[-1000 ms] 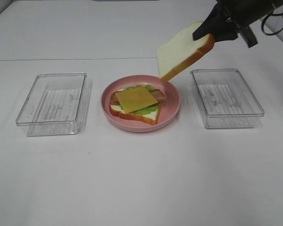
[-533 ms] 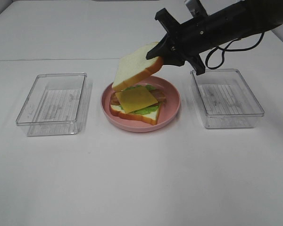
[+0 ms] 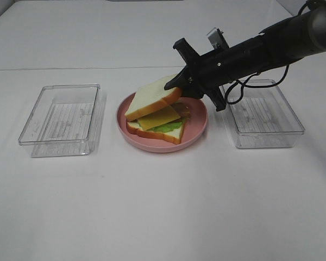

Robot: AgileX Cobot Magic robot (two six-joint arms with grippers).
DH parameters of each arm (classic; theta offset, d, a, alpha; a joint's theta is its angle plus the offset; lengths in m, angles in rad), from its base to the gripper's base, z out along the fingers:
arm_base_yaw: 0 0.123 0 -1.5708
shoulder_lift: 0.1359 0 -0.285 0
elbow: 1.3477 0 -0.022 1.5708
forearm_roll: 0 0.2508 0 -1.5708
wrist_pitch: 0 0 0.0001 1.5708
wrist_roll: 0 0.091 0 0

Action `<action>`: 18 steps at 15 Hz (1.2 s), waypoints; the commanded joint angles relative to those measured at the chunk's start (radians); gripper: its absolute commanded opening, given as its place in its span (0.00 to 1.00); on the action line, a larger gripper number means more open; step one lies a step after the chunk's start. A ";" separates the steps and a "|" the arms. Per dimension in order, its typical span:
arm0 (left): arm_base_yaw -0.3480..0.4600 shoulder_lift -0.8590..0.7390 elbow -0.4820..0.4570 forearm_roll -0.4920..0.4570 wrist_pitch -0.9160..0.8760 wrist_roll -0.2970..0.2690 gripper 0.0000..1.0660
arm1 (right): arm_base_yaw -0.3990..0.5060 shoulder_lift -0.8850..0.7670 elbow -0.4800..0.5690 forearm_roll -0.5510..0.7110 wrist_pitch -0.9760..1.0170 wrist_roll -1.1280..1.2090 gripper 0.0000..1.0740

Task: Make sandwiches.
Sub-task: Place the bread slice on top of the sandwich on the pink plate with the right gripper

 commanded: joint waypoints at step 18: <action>-0.004 -0.021 0.002 0.003 -0.004 -0.002 0.80 | 0.001 -0.079 0.000 -0.351 0.159 0.103 0.72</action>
